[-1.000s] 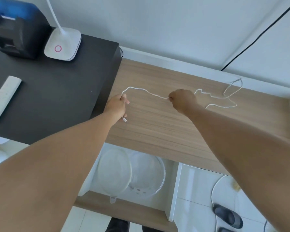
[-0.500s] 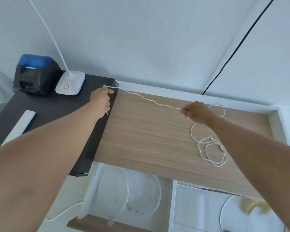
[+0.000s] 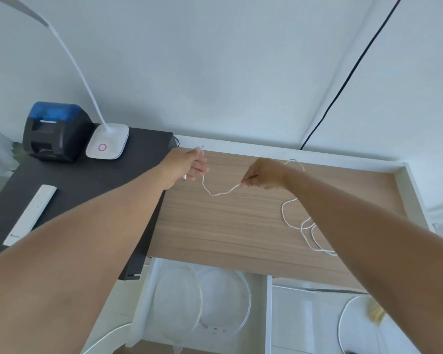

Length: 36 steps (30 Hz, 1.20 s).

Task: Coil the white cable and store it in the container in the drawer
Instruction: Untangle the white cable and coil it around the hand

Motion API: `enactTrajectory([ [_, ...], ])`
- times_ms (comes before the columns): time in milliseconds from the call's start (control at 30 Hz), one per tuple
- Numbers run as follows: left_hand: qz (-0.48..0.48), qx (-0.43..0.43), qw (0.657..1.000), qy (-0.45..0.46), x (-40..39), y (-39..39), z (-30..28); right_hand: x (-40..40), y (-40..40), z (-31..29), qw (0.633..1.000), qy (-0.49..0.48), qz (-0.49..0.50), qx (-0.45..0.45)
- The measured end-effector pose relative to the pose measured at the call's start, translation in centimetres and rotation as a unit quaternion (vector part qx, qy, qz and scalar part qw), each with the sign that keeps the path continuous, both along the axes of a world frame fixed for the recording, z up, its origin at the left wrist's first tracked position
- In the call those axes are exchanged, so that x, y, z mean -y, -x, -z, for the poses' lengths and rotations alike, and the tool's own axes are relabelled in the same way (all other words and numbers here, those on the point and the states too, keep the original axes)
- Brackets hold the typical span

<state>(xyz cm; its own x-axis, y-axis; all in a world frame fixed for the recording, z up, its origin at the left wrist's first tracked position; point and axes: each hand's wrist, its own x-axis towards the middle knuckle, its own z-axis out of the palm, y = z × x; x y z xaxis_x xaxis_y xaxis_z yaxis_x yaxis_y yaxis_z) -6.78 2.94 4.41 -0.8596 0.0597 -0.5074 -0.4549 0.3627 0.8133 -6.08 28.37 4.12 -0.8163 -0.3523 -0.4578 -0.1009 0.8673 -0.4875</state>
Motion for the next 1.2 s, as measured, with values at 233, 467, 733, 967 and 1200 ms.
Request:
enactTrajectory([
  [233, 0.108, 0.011, 0.994, -0.011, -0.5, -1.5, -0.1, 2.5, -0.5, -3.3, 0.987, 0.130, 0.091, -0.029],
  [467, 0.066, 0.059, 0.989, -0.120, 1.3, -1.2, -1.9, 2.8, -0.5, -4.6, 0.966, 0.166, 0.186, -0.065],
  [733, -0.066, 0.045, 0.975, -0.209, 6.2, 1.4, -4.9, -1.6, -2.7, -3.3, 0.928, 0.217, 0.303, -0.025],
  [967, -0.201, 0.032, 0.925, -0.320, 7.6, 2.2, -6.1, -2.0, -4.3, -2.2, 0.870, 0.322, 0.371, -0.048],
  [1200, -0.257, 0.003, 0.894, -0.367, 7.8, 2.8, -7.1, -2.5, -5.0, -1.3, 0.864, 0.309, 0.395, -0.048],
])
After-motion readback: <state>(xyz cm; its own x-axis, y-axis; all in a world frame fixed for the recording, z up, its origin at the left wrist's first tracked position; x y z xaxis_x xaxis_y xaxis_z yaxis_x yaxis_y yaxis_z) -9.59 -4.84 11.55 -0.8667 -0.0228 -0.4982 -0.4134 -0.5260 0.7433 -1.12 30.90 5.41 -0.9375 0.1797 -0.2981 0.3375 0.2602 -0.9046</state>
